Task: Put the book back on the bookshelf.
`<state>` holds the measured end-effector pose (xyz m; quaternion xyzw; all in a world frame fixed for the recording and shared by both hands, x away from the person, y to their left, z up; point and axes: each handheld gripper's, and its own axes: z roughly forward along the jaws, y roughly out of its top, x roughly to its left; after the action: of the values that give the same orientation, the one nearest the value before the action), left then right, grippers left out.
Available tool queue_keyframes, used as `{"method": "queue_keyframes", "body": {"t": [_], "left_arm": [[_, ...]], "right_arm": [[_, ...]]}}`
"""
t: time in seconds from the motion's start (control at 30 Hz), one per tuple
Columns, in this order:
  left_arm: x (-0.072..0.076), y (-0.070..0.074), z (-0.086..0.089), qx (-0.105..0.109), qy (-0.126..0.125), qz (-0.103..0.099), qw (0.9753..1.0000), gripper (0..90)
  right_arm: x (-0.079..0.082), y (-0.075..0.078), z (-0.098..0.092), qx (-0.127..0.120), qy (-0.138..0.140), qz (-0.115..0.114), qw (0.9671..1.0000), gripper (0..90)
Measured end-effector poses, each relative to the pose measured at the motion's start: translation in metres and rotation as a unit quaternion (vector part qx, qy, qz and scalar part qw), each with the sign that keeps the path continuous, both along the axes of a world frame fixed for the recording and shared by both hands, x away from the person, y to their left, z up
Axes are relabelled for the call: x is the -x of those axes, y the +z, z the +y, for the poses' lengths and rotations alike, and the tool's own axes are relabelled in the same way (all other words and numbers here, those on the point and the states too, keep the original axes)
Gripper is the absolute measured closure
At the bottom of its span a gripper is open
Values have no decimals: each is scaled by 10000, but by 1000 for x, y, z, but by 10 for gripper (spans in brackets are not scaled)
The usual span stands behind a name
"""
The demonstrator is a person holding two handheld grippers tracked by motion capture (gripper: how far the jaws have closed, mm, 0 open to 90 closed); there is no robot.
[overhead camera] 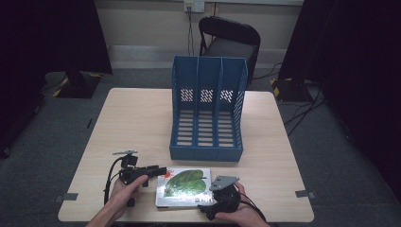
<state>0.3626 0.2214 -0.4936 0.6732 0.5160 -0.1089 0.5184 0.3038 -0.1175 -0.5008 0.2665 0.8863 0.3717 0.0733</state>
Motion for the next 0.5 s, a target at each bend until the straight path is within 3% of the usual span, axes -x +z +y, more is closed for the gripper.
{"method": "queue_keyframes", "body": {"t": [0.13, 0.5], "left_arm": [[1, 1, -1, 106, 53, 26, 9999, 340], [0, 1, -4, -121, -55, -75, 9999, 315]], "right_arm": [[0, 0, 0, -2, -14, 23, 10000, 58], [-1, 4, 0, -83, -60, 11, 9999, 80]]}}
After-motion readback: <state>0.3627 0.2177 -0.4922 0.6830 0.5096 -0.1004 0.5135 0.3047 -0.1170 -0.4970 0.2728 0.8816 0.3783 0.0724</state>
